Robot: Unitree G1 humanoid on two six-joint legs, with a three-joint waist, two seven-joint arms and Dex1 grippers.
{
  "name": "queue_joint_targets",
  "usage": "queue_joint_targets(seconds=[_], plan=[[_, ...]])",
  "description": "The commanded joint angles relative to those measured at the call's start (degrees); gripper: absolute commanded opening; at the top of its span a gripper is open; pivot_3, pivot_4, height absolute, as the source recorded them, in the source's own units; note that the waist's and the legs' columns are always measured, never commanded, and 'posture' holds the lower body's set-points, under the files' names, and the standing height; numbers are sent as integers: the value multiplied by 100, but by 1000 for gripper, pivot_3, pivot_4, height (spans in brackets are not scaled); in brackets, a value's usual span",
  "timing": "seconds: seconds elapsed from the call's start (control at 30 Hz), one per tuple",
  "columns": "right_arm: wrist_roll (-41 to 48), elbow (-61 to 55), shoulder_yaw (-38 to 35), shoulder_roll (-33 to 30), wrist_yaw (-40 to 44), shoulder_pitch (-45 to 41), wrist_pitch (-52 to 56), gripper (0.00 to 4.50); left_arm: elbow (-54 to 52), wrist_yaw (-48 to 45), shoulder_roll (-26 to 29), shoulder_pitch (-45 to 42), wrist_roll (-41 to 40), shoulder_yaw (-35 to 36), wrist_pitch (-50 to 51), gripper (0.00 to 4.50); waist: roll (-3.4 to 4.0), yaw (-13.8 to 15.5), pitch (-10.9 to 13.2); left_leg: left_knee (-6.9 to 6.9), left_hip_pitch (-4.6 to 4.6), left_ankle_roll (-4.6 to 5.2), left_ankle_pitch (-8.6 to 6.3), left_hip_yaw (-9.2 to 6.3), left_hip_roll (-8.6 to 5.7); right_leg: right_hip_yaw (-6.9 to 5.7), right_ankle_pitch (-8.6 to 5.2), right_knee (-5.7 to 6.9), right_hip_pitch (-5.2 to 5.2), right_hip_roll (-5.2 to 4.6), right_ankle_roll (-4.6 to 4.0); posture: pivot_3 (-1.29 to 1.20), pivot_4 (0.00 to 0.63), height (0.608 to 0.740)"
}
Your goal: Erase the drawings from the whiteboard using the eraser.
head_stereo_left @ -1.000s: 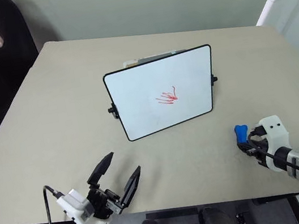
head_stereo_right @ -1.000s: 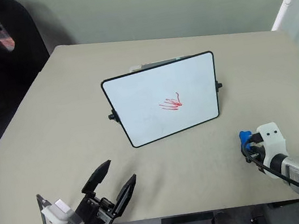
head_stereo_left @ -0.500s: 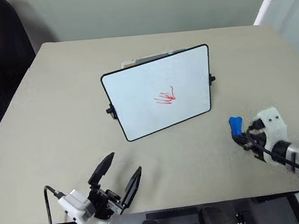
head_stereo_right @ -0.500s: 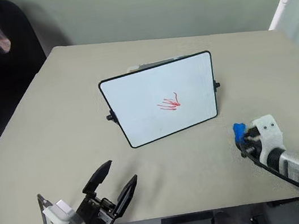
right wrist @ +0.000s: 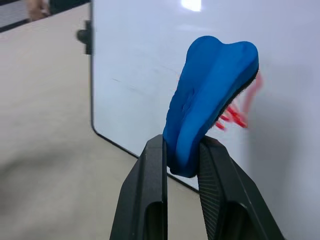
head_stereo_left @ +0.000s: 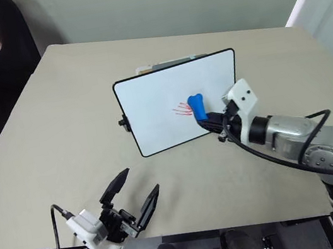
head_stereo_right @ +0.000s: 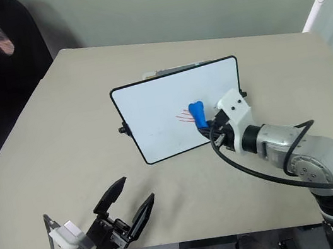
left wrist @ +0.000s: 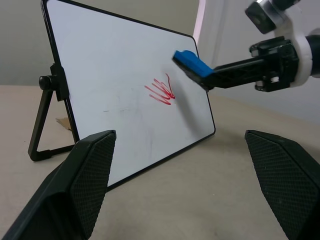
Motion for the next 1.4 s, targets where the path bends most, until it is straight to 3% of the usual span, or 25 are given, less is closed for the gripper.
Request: queue_joint_targets(seconds=[0.03,0.63,1.17,1.4], plan=[[-343,246,126,42,272,-202,-293,609,-184,21,-1,23,10,5,-83,4500,0,2,0,1,0,-1,0,0,0,0,1,0,0,0,-1,0,150,740],[-1261,1545,-52,677,411,-810,-715,609,-159,18,3,33,-38,60,-72,4500,1,-3,1,7,2,-17,8,2,1,-1,16,8,0,2,-24,0,150,740],[-1501,1603,437,609,898,-166,-210,609,-135,29,20,2,-99,132,-49,4500,1,-2,1,9,-3,-23,16,15,4,1,27,7,1,6,-44,0,150,740],[-1489,1754,-103,717,883,-752,-338,609,-110,37,28,-45,-121,168,-33,4500,6,-13,4,10,0,-23,17,24,6,3,28,7,-2,6,-46,0,150,740]])
